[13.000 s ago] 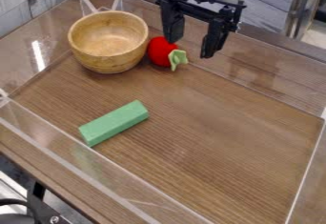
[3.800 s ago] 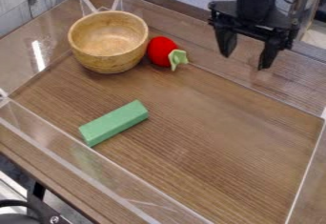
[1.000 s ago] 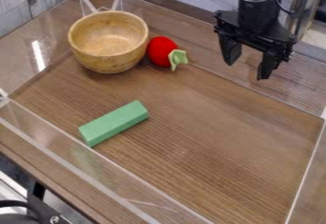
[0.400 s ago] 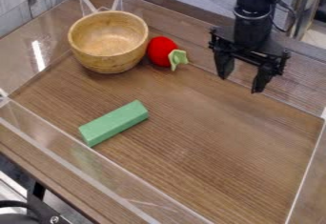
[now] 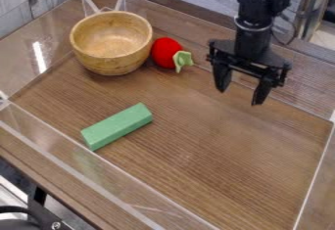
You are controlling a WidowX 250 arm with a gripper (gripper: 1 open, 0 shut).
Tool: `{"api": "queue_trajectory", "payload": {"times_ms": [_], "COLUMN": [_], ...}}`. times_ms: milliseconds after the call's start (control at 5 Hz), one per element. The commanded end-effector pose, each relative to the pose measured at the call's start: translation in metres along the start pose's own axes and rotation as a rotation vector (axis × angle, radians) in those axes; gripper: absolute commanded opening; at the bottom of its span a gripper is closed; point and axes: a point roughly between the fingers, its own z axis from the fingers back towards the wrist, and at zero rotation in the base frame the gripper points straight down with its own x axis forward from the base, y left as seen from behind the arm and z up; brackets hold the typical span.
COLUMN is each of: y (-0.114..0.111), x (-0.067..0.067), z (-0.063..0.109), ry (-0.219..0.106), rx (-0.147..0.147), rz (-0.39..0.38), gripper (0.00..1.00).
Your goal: Move the red fruit to the left
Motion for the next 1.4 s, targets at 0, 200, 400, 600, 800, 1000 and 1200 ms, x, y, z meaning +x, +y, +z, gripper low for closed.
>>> {"api": "queue_trajectory", "payload": {"times_ms": [0, 200, 400, 600, 800, 1000, 1200], "y": [0.015, 0.016, 0.034, 0.063, 0.093, 0.095, 0.096], "x": [0.007, 0.008, 0.014, 0.023, 0.035, 0.039, 0.043], "z": [0.011, 0.002, 0.002, -0.001, -0.006, -0.005, -0.003], "ry": [-0.046, -0.029, -0.041, -0.061, -0.079, -0.085, -0.089], "rx": [0.005, 0.017, 0.022, 0.023, 0.024, 0.028, 0.024], "rz": [0.109, 0.137, 0.253, 0.379, 0.506, 0.59, 0.662], "gripper": [1.0, 1.0, 1.0, 1.0, 1.0, 1.0, 1.0]}}
